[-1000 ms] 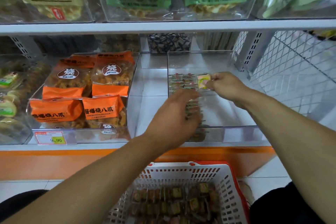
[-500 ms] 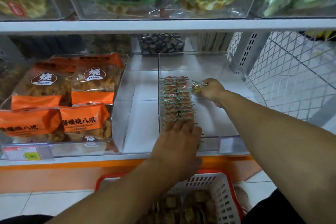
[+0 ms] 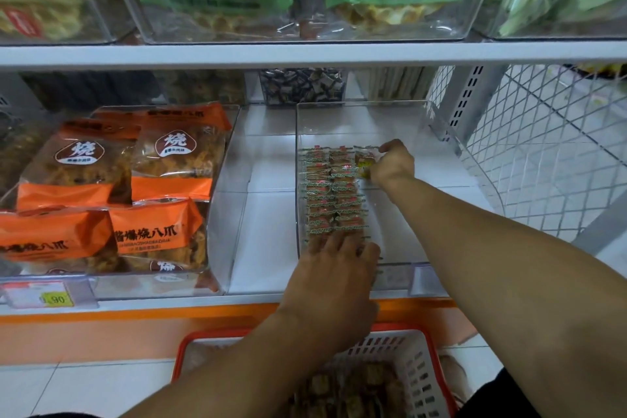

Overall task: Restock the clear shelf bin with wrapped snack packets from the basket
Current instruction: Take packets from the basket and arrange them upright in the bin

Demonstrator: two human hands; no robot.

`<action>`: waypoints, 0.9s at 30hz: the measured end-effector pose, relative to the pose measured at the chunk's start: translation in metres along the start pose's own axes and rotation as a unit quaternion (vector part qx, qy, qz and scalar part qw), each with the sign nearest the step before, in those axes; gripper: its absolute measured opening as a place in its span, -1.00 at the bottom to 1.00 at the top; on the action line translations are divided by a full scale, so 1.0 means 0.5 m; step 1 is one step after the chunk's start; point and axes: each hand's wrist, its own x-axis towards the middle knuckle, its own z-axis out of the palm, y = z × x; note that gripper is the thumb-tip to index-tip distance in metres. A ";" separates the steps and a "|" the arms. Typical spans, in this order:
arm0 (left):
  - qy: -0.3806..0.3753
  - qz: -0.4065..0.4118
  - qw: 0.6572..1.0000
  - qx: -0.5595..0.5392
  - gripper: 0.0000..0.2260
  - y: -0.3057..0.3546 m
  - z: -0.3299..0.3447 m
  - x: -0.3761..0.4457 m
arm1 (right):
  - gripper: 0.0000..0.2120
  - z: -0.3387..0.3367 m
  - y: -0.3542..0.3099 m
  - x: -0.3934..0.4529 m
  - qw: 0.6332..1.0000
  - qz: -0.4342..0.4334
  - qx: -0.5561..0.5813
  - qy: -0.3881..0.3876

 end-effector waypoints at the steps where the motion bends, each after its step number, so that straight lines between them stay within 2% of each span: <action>1: -0.001 0.001 1.000 0.000 -0.46 0.000 0.000 -0.001 | -0.65 0.002 0.000 0.000 1.000 0.010 0.006 -0.008; 4: 0.000 0.002 1.000 -0.007 -0.48 0.001 -0.003 -0.001 | -0.64 0.000 0.001 0.005 0.999 0.025 0.024 -0.023; 11: -0.010 0.002 1.000 -0.008 -0.46 0.001 -0.004 0.001 | -0.62 -0.012 0.008 0.015 0.996 0.061 0.061 0.010; 15: -0.013 0.009 1.000 -0.012 -0.41 -0.004 -0.004 -0.003 | -0.60 -0.027 -0.013 0.003 0.997 0.034 0.076 0.000; 18: -0.001 0.019 0.997 -0.069 -0.41 -0.012 -0.017 -0.007 | -0.60 -0.056 -0.034 -0.029 0.997 -0.033 0.064 0.000; 22: 0.066 0.010 0.988 -0.142 -0.55 -0.014 -0.035 -0.027 | -0.61 -0.107 -0.072 -0.103 0.988 -0.140 0.061 0.022; 25: 0.181 0.043 0.975 -0.117 -0.82 -0.012 -0.030 -0.061 | -0.67 -0.136 -0.082 -0.184 0.952 -0.289 0.086 0.049; 27: 0.191 0.081 0.967 -0.149 -0.93 -0.014 -0.015 -0.095 | -0.74 -0.143 -0.068 -0.253 0.912 -0.396 0.081 0.075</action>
